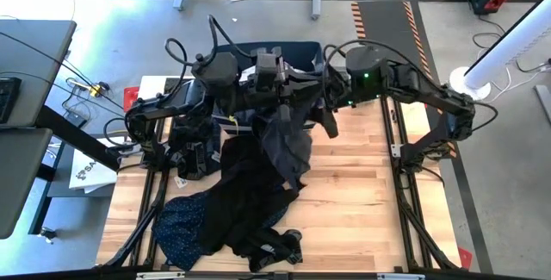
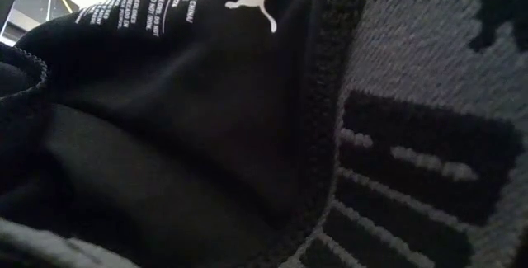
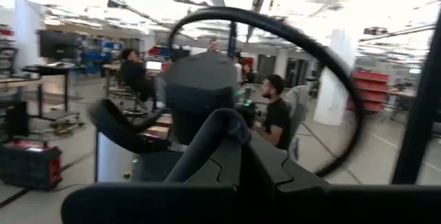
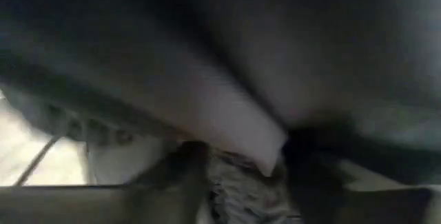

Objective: Sort clothes
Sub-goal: Put the black shorts into the laundry bin

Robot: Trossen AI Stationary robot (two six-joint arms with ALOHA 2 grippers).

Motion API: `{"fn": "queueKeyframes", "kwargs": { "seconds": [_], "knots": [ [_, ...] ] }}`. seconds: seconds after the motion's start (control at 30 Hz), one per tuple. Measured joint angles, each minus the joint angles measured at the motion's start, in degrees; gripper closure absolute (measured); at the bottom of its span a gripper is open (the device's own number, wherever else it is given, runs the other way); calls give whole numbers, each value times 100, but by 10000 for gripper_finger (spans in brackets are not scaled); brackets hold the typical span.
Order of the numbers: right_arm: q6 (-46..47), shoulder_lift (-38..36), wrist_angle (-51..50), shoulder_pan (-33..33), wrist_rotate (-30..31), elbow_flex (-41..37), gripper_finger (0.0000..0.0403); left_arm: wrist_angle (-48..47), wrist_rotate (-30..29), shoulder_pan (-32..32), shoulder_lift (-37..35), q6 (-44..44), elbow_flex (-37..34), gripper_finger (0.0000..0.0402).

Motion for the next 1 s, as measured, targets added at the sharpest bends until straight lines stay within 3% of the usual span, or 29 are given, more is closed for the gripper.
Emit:
{"fn": "queueKeyframes", "kwargs": {
  "seconds": [0.13,0.2,0.4,0.57,0.73,0.87,1.0],
  "knots": [
    [-53,-125,437,-40,449,-8,359,-172,152,-94,-129,-103,25,401],
    [-150,-231,804,-88,559,-10,386,-395,150,-120,-260,-111,42,397],
    [-66,-430,2059,-447,1025,-8,396,-1715,65,-162,-825,-129,48,347],
    [-99,-466,2729,-949,1214,-8,398,-3331,-816,-167,-1411,-314,48,307],
    [41,-304,3631,-1480,1148,-3,398,-4357,-1866,-165,-1853,-588,50,299],
    [158,9,4757,-1757,815,78,399,-4874,-2189,-162,-2101,-588,50,302],
    [445,642,4935,-1886,428,894,400,-5233,-2362,-162,-2198,-458,48,308]
  ]
}}
